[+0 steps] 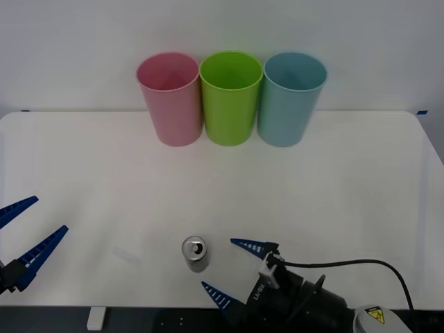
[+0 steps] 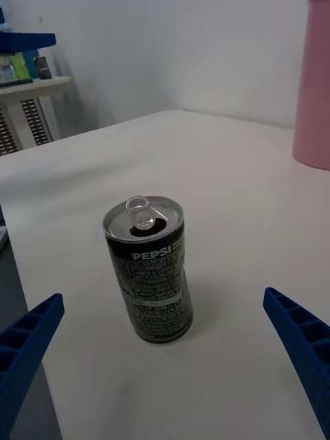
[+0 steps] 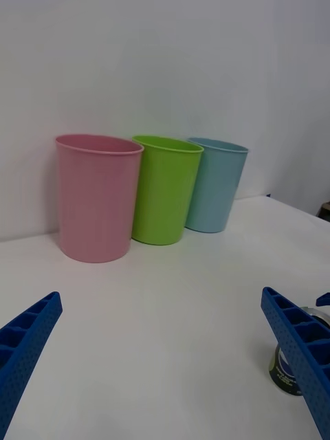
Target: Grasp the object on the table and drop it into the matching bin: aluminum can to the light blue bin, PET bottle to the pink bin.
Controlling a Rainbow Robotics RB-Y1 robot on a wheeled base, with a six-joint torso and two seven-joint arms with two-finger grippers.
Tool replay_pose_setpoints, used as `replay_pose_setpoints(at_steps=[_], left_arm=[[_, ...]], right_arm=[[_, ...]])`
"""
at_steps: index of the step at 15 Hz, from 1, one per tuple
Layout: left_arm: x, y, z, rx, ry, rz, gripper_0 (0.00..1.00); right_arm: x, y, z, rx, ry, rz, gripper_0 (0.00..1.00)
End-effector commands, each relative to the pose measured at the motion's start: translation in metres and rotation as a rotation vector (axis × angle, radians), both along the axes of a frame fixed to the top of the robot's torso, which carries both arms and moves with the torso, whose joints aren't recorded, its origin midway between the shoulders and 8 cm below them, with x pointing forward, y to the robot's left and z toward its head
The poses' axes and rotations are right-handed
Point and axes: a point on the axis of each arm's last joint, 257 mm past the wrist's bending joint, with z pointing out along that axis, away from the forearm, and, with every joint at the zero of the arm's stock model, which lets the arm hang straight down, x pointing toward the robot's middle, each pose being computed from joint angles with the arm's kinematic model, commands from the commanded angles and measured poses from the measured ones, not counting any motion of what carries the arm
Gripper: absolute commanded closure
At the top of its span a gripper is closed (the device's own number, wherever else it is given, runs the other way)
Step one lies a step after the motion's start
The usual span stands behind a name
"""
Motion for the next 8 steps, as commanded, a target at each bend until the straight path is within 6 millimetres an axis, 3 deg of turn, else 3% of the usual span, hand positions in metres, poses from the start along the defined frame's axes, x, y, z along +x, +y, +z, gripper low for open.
replay_pose_setpoints(at_steps=[1,8], left_arm=[[0.0,0.0,0.0,0.0,0.0,0.0,0.0],[0.0,0.0,0.0,0.0,0.0,0.0,0.0]], right_arm=[[0.007,0.015,-0.009,-0.005,0.007,0.017,0.0],[0.026,0.048,-0.019,-0.016,0.007,0.02,0.0]])
